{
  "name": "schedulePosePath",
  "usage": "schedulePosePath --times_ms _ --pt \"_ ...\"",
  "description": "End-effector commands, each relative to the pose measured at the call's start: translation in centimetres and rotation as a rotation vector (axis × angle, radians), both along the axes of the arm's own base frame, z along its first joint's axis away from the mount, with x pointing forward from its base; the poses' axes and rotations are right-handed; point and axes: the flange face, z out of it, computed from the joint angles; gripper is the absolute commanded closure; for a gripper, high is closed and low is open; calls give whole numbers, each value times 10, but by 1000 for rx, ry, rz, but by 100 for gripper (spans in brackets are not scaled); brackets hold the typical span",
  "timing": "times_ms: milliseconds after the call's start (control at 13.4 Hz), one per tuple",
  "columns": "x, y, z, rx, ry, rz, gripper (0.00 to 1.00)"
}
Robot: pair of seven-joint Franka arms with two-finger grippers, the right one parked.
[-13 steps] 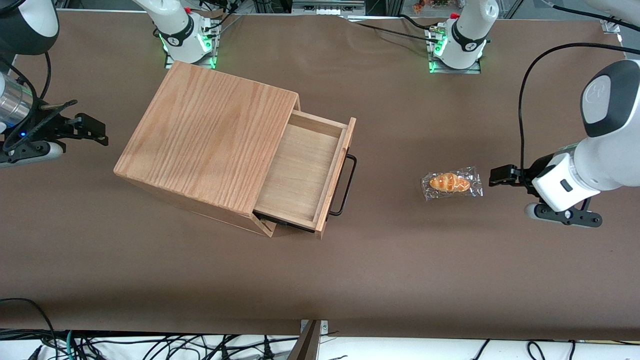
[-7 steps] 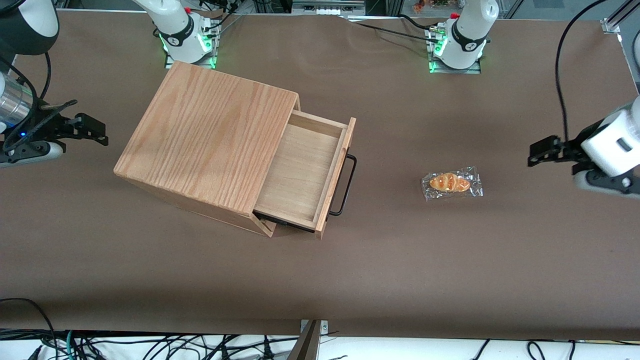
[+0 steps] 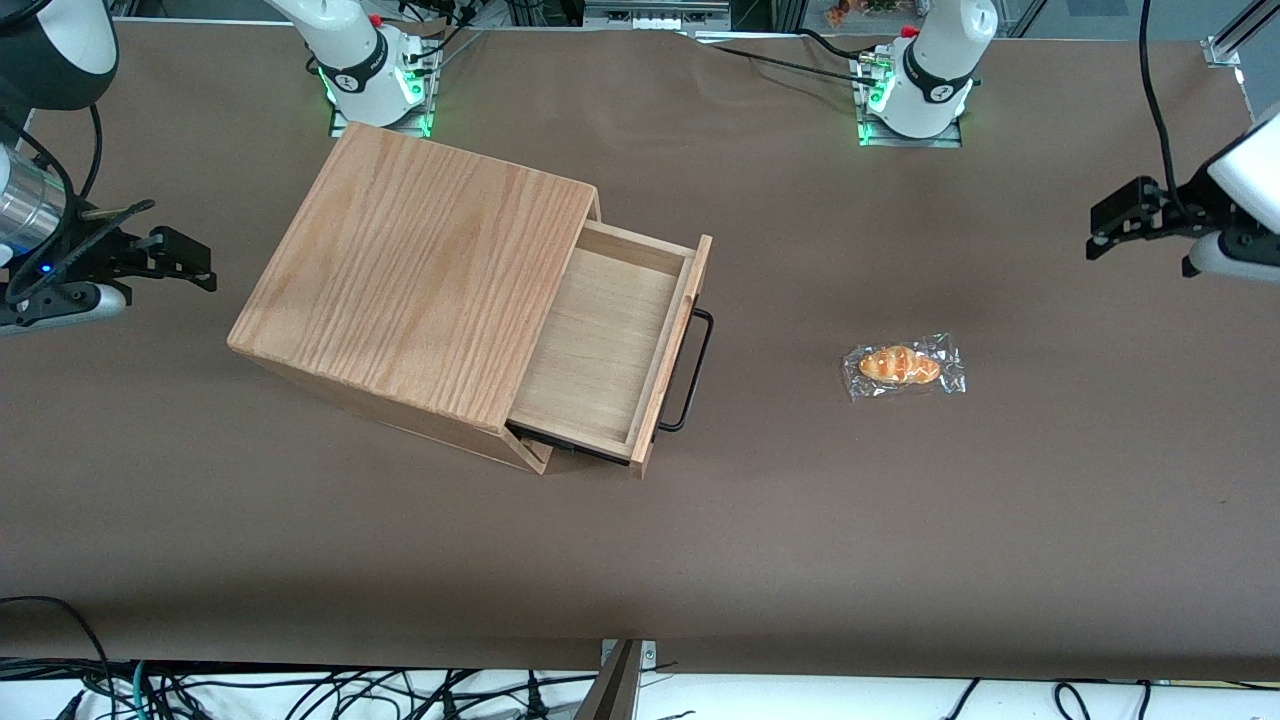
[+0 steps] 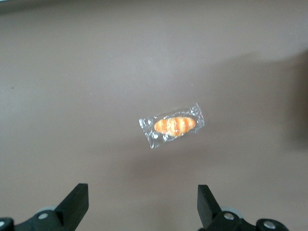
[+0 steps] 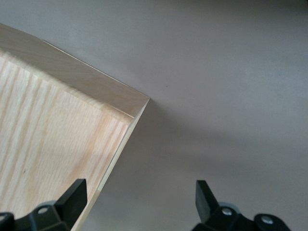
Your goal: Open top drawer with left arm
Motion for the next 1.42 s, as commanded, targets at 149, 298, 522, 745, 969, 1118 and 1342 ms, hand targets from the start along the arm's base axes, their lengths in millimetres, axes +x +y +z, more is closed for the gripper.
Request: schedulePosePath --times_ms 149,298,522,745,969,1118,1342 --pt "-20 12 -5 34 -12 -10 0" --pt "-20 13 -5 34 -15 -7 0" --pt "-17 15 -6 34 -23 -3 0" --pt "-16 24 -7 34 -26 14 0" --pt "-8 21 -13 35 -17 17 0" --pt "-6 23 -14 35 -15 14 0" --pt "-2 25 -17 36 -9 19 0"
